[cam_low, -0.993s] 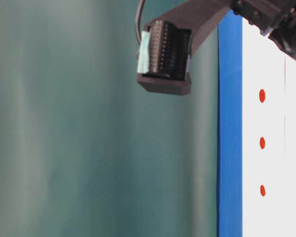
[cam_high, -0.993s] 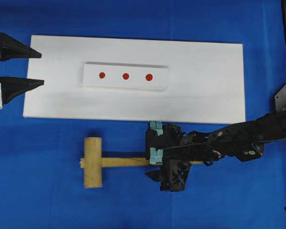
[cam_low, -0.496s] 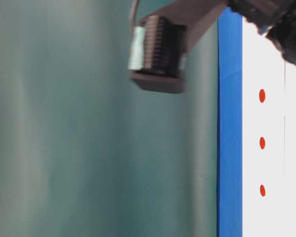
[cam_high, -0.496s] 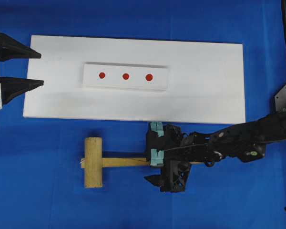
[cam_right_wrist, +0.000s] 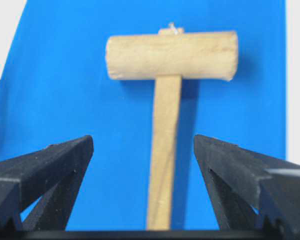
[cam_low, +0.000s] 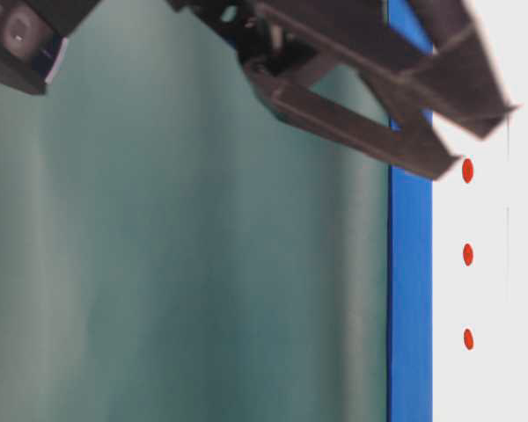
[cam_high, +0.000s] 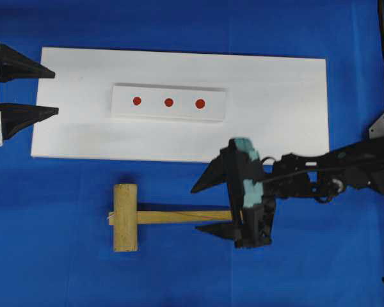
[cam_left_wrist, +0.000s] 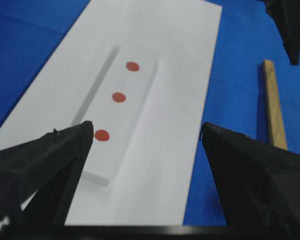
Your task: Hit the mark with a hammer.
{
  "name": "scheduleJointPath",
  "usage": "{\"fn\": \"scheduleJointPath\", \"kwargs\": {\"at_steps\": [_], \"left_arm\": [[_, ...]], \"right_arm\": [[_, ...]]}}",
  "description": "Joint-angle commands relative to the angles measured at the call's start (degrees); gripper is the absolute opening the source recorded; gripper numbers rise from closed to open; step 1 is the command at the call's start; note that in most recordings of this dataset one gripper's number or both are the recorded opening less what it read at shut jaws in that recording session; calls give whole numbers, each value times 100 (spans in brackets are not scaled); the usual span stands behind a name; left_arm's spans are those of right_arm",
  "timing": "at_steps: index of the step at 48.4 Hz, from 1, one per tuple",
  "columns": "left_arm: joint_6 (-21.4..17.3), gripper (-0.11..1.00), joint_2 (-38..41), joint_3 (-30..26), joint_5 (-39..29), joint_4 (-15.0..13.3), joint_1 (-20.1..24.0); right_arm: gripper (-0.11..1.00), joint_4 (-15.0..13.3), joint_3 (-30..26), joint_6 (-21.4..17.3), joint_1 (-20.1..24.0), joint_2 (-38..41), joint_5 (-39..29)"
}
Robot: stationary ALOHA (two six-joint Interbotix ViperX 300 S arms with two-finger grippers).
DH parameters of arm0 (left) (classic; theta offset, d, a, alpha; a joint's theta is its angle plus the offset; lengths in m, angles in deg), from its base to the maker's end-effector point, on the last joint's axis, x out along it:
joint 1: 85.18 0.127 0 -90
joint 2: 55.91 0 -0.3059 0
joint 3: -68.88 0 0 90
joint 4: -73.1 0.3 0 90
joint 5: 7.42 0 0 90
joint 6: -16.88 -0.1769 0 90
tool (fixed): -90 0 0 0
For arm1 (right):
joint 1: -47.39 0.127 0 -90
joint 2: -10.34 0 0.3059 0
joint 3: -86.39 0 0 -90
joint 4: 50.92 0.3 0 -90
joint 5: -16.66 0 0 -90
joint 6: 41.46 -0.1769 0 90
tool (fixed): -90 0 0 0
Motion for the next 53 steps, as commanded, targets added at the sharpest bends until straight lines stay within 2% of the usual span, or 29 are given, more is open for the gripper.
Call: {"fn": "scheduleJointPath", "kwargs": {"at_steps": [1,9,28,41,53], "left_arm": [[18,85,9,-53,26,-9,18],[35,85,18,-62,26,-9,18],[-53,85,9,-62,-123,-9,88],[-123,85,-202,-88,-360,-18,149],[-501,85,-615,-79,-422,-9,53]], "right_arm": [[90,-9,-35,35,-132,-149,18],[90,-88,-9,220,-519,-246,-70],[90,-176,-18,1099,-2048,-554,-642],[90,-202,167,1151,-2162,-1046,-949],[90,-237,958,1222,-2206,-2276,-958]]}}
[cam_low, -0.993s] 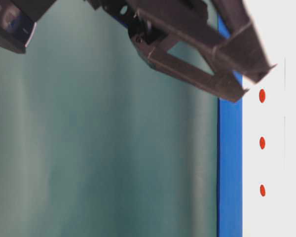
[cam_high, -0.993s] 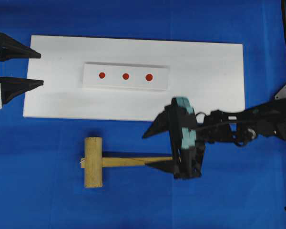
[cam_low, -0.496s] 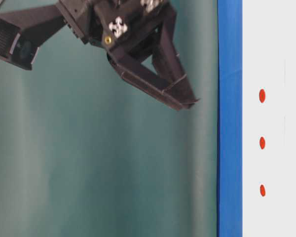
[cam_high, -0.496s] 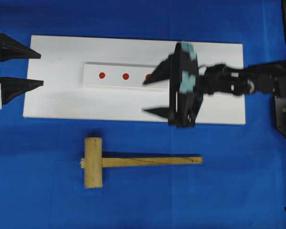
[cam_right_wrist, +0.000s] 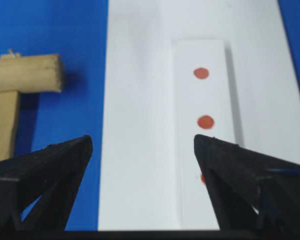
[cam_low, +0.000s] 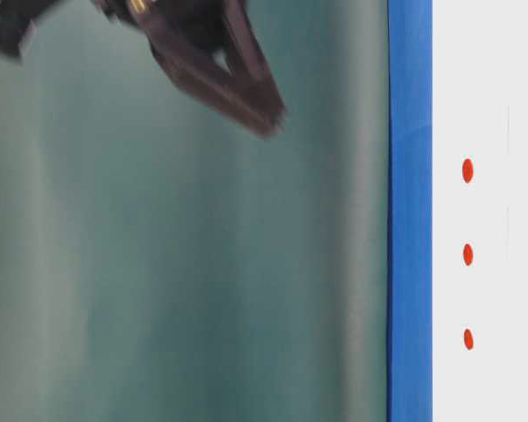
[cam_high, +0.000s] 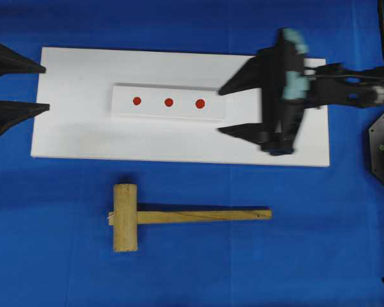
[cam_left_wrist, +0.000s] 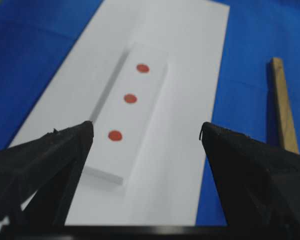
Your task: Hit the mark with a hammer.
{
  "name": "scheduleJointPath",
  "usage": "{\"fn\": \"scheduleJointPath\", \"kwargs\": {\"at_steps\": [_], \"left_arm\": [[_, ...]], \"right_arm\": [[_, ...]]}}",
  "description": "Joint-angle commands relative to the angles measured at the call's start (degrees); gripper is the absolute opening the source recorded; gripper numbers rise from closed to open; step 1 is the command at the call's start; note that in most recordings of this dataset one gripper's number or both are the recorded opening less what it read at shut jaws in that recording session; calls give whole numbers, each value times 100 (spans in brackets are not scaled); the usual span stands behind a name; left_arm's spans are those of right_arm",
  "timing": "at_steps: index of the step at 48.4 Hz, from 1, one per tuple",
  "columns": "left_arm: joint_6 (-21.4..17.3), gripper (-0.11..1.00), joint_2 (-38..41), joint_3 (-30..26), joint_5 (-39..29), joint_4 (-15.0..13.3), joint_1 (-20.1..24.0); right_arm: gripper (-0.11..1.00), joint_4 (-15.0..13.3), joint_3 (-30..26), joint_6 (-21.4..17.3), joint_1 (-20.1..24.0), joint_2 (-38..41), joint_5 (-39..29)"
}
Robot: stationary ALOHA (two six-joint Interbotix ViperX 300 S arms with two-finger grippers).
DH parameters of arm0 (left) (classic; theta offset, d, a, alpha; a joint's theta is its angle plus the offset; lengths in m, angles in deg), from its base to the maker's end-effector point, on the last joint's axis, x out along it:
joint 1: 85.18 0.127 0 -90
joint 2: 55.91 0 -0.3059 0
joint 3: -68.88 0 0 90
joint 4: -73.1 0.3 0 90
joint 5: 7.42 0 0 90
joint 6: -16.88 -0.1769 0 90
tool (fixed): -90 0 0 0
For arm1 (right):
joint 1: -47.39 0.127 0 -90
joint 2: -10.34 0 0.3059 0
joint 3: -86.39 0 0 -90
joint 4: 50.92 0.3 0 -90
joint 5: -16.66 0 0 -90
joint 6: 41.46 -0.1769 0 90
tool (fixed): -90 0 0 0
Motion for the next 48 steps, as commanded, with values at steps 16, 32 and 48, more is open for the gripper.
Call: {"fn": "scheduleJointPath", "kwargs": {"at_steps": [16,32,48], "left_arm": [[-396,85,-308,26,-18,0,-70],[-589,84,-615,299,-18,0,-237],[-589,84,-1028,633,-18,0,-413]], "right_arm": [[90,-114,1354,105,-9,-2593,9],[90,-141,2417,158,-18,-4166,-9],[90,-18,3103,141,-9,-4518,325]]}}
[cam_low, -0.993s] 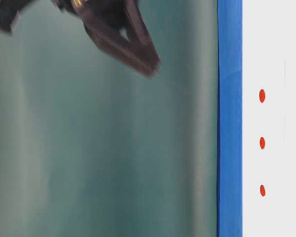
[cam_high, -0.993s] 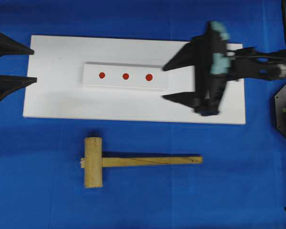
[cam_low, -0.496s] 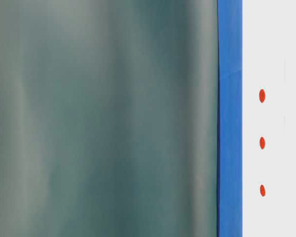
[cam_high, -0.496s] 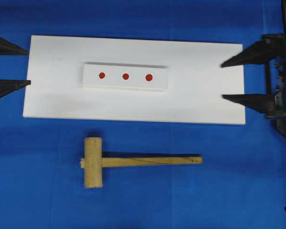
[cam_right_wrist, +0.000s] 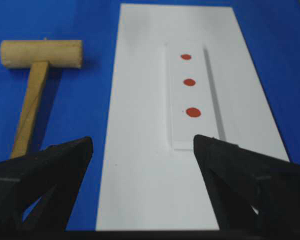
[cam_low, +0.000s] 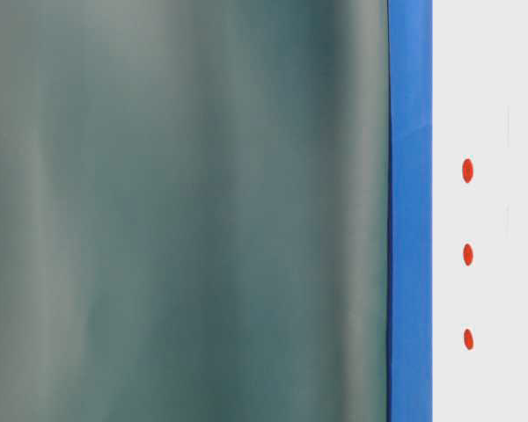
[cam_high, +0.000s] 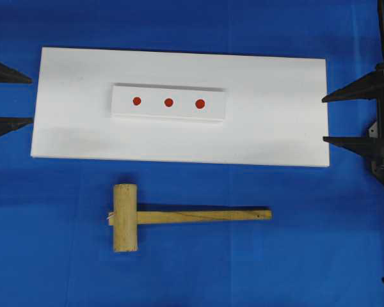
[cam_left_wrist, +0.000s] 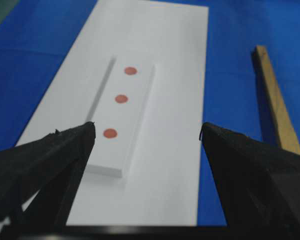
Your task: Hit the mark with a hammer.
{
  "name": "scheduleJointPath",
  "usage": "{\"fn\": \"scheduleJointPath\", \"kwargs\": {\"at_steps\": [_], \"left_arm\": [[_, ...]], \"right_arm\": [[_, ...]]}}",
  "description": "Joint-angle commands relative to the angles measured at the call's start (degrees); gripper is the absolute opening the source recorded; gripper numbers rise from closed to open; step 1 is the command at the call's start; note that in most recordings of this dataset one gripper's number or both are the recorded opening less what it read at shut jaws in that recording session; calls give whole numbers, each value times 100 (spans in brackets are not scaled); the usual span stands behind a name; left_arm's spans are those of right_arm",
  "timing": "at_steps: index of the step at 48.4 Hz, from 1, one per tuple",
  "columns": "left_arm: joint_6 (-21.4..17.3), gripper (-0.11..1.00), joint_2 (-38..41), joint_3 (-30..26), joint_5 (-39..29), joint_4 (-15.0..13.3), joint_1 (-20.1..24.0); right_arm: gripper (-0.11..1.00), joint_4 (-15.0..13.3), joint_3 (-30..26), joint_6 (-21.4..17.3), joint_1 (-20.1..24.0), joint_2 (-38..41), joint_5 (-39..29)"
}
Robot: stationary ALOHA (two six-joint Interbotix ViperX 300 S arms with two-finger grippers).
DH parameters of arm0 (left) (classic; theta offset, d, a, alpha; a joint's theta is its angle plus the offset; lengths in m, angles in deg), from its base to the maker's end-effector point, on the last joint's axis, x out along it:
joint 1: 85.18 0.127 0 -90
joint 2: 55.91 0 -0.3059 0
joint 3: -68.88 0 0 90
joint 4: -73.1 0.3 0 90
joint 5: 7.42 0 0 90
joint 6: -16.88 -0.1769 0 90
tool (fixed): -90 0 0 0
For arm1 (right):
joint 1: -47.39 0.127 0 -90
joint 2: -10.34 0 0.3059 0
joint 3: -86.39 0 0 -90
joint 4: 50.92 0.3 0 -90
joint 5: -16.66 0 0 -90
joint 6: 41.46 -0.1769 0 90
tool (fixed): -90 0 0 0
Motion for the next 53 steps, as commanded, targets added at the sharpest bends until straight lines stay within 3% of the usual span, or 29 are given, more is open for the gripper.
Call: {"fn": "scheduleJointPath", "kwargs": {"at_steps": [1,22,53], "left_arm": [[-9,84,-9,9,26,0,-79],[-18,82,-70,114,62,9,-334],[-97,81,-79,123,79,9,-334]], "right_arm": [[90,62,9,0,-9,44,193],[90,132,123,-9,0,141,334],[90,114,141,-9,0,176,413]]}}
